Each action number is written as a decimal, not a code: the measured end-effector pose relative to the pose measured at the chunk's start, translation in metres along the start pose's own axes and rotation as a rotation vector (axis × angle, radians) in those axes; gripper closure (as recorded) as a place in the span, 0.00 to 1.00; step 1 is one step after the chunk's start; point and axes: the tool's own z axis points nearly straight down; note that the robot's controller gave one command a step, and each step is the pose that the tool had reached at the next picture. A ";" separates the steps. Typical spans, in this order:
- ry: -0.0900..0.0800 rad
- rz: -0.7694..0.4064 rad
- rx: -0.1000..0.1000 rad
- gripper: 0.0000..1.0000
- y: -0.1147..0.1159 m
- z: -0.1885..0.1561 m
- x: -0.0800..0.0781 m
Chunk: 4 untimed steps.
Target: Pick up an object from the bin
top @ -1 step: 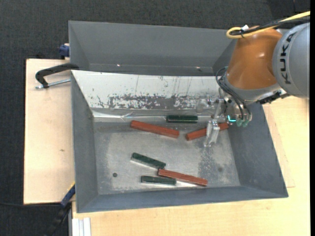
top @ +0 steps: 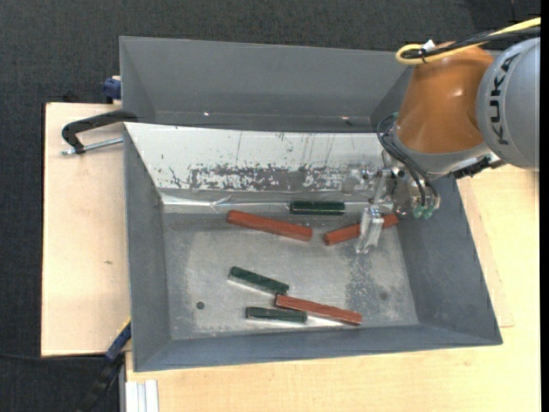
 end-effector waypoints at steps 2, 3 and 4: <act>-0.003 -0.302 -0.001 0.00 -0.030 0.084 -0.007; -0.003 -0.278 -0.002 0.00 -0.031 0.083 -0.007; -0.004 -0.300 0.000 0.00 -0.030 0.082 -0.009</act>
Offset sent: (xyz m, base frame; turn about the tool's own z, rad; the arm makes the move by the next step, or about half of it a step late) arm 0.0052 -0.0311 -0.0852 -0.3041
